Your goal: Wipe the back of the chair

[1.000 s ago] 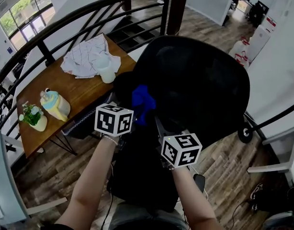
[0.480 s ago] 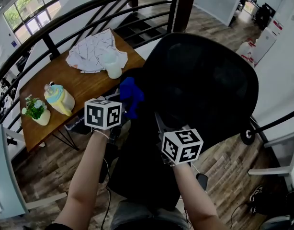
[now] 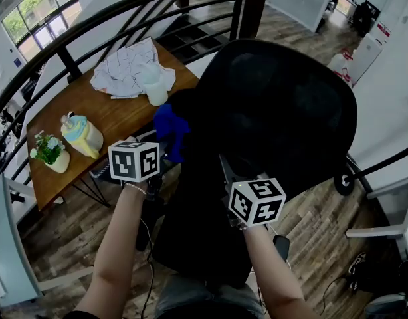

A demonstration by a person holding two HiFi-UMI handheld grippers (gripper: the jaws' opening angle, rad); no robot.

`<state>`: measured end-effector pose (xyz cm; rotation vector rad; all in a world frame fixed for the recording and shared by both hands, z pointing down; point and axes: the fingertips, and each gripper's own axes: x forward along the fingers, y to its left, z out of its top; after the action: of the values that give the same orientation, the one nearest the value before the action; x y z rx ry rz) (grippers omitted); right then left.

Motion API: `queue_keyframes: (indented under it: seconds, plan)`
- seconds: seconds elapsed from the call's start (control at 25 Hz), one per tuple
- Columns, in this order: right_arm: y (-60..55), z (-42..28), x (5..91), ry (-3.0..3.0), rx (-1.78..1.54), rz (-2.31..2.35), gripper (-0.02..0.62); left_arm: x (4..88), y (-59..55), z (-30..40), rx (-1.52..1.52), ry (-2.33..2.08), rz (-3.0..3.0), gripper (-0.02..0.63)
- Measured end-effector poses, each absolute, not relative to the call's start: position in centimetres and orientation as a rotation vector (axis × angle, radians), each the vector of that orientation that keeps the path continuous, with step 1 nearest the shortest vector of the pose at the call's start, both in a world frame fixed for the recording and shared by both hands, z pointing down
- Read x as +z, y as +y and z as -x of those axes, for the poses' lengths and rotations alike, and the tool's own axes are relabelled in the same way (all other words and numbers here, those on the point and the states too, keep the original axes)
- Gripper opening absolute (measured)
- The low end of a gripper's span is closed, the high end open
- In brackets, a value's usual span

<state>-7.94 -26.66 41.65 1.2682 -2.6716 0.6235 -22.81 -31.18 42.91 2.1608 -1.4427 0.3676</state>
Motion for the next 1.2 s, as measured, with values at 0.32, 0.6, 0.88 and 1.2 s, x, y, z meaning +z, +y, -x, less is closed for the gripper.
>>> queue_keyframes:
  seconds: [0.32, 0.6, 0.88, 1.2]
  plan:
    - [-24.5, 3.7, 43.4, -2.599, 0.688, -1.38, 0.029, 44.0, -28.0, 20.7, 0.43, -1.37, -2.19, 0.11]
    - [-22.0, -0.7, 44.7, -2.538, 0.743, -1.506, 0.029, 46.4, -24.9, 14.5, 0.52, -1.208, -2.249, 0.11]
    - [-19.4, -6.8, 46.0, -2.442, 0.79, -1.667, 0.029, 48.7, -22.3, 5.3, 0.588, -0.977, -2.314, 0.11]
    - [-16.8, -15.2, 47.3, -2.312, 0.849, -1.898, 0.029, 49.6, -19.3, -7.3, 0.601, -0.699, -2.386, 0.11]
